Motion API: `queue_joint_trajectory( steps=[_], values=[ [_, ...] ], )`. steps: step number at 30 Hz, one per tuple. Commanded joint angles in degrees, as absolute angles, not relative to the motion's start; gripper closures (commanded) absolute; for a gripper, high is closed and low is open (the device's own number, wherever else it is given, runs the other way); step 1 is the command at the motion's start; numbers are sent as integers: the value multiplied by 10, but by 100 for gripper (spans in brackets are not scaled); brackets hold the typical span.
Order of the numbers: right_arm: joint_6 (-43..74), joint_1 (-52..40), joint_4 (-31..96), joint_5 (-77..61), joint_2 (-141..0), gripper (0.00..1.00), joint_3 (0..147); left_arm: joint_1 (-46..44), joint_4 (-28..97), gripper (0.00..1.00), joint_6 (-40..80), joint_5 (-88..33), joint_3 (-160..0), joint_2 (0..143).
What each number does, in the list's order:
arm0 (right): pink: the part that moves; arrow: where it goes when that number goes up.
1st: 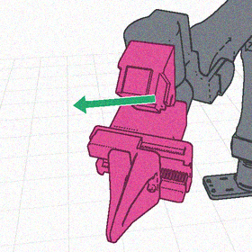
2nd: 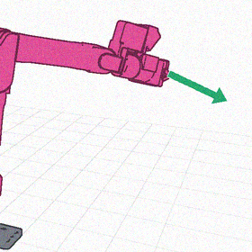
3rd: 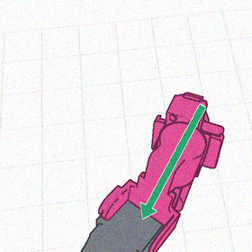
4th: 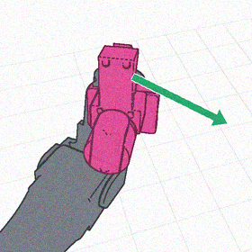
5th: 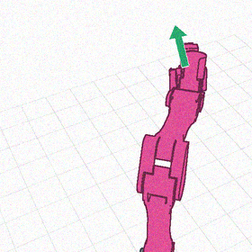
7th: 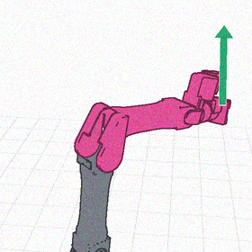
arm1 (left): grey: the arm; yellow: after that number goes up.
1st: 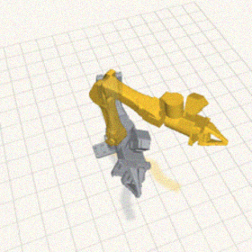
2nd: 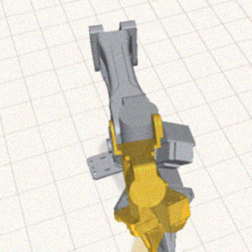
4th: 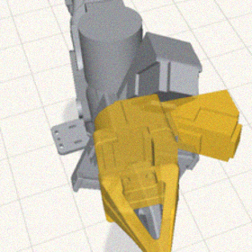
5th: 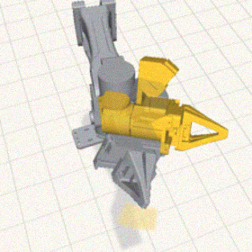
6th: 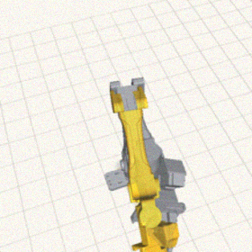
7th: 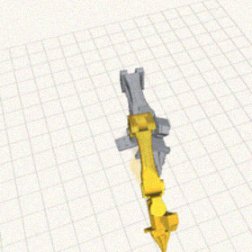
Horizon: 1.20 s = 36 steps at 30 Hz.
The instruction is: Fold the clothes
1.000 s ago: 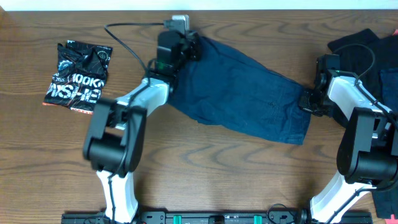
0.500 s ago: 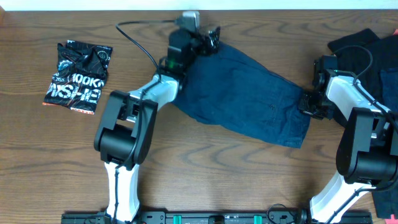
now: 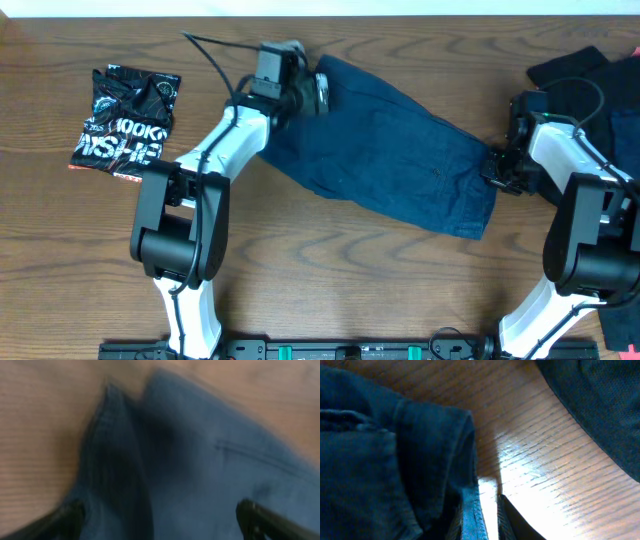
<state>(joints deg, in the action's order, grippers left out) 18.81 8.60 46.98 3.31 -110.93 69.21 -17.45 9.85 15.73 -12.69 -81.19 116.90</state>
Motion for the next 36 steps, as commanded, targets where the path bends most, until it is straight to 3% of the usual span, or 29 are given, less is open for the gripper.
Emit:
queue_joint_trajectory(
  steps=[1, 6, 9, 16, 21, 22, 23, 24, 27, 30, 36],
  values=[
    [183, 102, 475, -30, -1085, 74, 676, -180, 128, 2, 114, -130, -811, 1165],
    [105, 112, 487, -148, -1045, 57, 675, -183, 178, 2, 114, -130, -804, 1168],
    [71, 111, 507, -209, -1047, 57, 674, -186, 205, 2, 114, -131, -798, 1169],
    [78, 105, 510, -189, -1047, 61, 673, -205, 244, 34, 114, -131, -774, 1169],
    [80, 105, 503, -175, -1047, 60, 673, -225, 258, 31, 114, -131, -759, 1169],
    [81, 105, 499, -173, -1047, 60, 673, -227, 260, 34, 114, -131, -759, 1169],
    [81, 105, 497, -173, -1047, 62, 673, -229, 261, 49, 114, -131, -759, 1169],
    [81, 104, 497, -173, -1047, 65, 673, -231, 265, 69, 114, -131, -759, 1169],
    [81, 104, 502, -169, -1047, 82, 673, -234, 288, 92, 140, -132, -759, 1169],
    [84, 105, 498, -113, -1047, 89, 673, -236, 346, 94, 192, -162, -759, 1169],
    [91, 105, 440, -3, -1047, 87, 673, -261, 508, 94, 333, -292, -759, 1169]
  ],
)
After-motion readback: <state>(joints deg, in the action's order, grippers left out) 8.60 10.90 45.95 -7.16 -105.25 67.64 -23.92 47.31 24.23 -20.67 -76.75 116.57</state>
